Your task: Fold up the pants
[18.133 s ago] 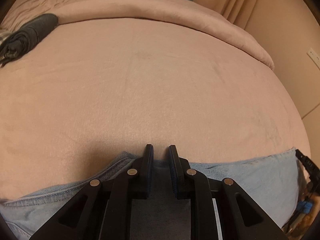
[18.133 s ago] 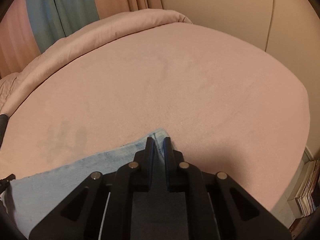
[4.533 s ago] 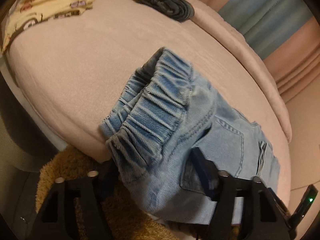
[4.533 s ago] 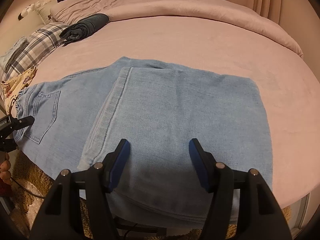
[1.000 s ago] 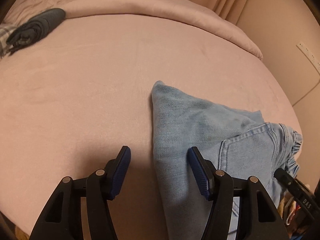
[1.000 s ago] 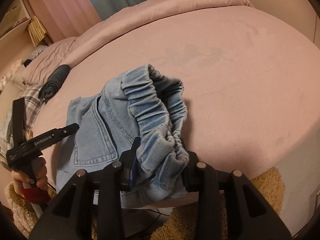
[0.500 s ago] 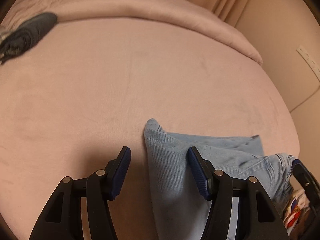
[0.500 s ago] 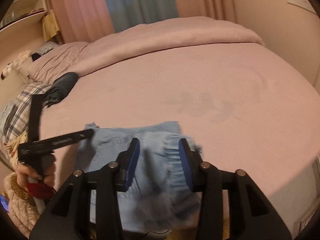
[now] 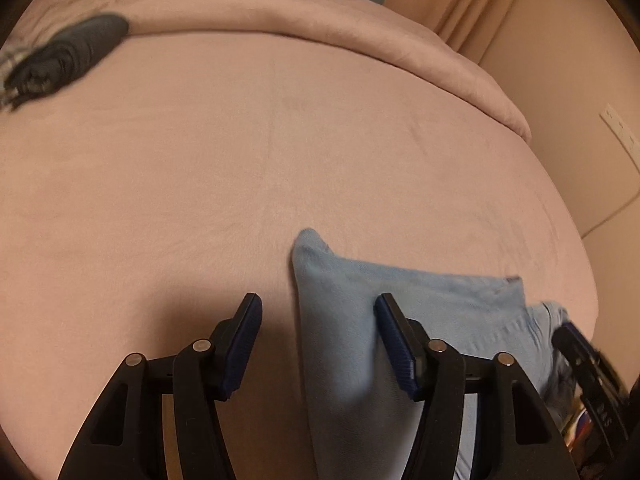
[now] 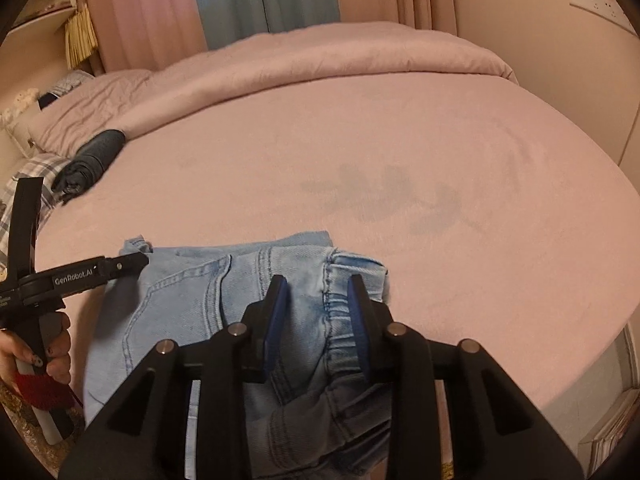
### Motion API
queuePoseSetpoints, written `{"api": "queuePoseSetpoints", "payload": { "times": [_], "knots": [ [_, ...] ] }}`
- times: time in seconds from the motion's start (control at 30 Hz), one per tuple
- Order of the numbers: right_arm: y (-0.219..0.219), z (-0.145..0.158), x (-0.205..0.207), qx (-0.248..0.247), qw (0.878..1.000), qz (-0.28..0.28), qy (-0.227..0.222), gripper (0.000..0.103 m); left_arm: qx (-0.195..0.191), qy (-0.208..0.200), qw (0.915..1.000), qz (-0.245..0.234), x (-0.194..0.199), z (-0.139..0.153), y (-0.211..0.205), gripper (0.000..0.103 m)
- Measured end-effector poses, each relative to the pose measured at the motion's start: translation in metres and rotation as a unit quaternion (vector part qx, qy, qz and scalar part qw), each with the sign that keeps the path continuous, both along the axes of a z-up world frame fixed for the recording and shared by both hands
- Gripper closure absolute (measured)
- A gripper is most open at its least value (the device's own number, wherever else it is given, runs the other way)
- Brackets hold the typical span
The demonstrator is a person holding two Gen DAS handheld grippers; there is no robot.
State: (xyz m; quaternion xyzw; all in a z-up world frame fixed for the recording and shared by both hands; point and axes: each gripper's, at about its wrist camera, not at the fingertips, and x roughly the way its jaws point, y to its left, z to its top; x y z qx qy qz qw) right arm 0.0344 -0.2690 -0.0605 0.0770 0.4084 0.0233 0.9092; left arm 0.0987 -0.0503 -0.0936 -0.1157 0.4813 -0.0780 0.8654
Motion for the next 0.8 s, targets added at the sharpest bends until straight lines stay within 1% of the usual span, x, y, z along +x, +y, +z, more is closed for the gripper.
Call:
{"api": "queuePoseSetpoints", "payload": {
  "times": [0.07, 0.1, 0.13, 0.17, 0.23, 0.27, 0.3, 0.37, 0.43, 0.5, 0.53, 0.6, 0.63, 0.7, 0.8],
  "knots": [
    [0.002, 0.007, -0.007, -0.010, 1.000, 0.008, -0.009, 0.071, 0.005, -0.022, 0.9995, -0.021, -0.019, 0.014, -0.006, 0.043],
    [0.002, 0.011, -0.010, -0.015, 1.000, 0.009, -0.012, 0.071, -0.005, -0.037, 0.9985, -0.039, -0.035, 0.021, -0.011, 0.043],
    [0.001, 0.015, -0.014, -0.019, 1.000, 0.007, -0.015, 0.070, -0.010, -0.040, 0.9979, -0.051, -0.042, 0.022, -0.013, 0.043],
    [0.000, 0.018, -0.018, -0.016, 1.000, 0.004, -0.016, 0.068, -0.019, -0.039, 0.9963, -0.074, -0.056, 0.022, -0.019, 0.043],
    [-0.002, 0.017, -0.024, 0.001, 1.000, 0.011, -0.009, 0.065, -0.022, -0.017, 0.9955, -0.091, -0.069, 0.012, -0.027, 0.043],
    [-0.003, 0.012, -0.024, 0.008, 1.000, 0.015, 0.004, 0.065, -0.019, -0.013, 0.9956, -0.091, -0.073, 0.008, -0.029, 0.043],
    [-0.002, 0.007, -0.025, 0.007, 1.000, 0.018, 0.014, 0.065, -0.006, -0.015, 0.9961, -0.087, -0.081, 0.002, -0.032, 0.043],
    [0.004, -0.005, -0.029, -0.021, 0.999, 0.021, 0.025, 0.065, 0.026, -0.020, 0.9960, -0.083, -0.091, -0.006, -0.037, 0.043],
    [0.008, -0.010, -0.034, -0.042, 0.999, 0.025, 0.021, 0.064, 0.052, -0.021, 0.9960, -0.070, -0.101, -0.011, -0.039, 0.043],
    [0.008, -0.011, -0.038, -0.046, 0.998, 0.024, 0.021, 0.064, 0.046, -0.024, 0.9970, -0.057, -0.110, -0.015, -0.037, 0.043],
    [0.007, -0.012, -0.039, -0.042, 0.999, 0.023, 0.021, 0.064, 0.034, -0.017, 0.9981, -0.049, -0.113, -0.017, -0.033, 0.043],
    [0.002, -0.013, -0.040, -0.037, 0.999, 0.022, 0.022, 0.064, -0.012, 0.000, 0.9993, -0.035, -0.118, -0.025, -0.019, 0.043],
    [0.001, -0.014, -0.041, -0.034, 0.999, 0.022, 0.023, 0.064, -0.022, 0.003, 0.9991, -0.035, -0.122, -0.026, -0.016, 0.043],
    [-0.001, -0.014, -0.044, -0.036, 0.999, 0.024, 0.023, 0.064, -0.021, 0.003, 0.9989, -0.041, -0.130, -0.026, -0.014, 0.043],
    [0.001, -0.016, -0.045, -0.045, 0.998, 0.026, 0.022, 0.064, -0.010, 0.000, 0.9992, -0.037, -0.138, -0.026, -0.017, 0.043]
  ]
}}
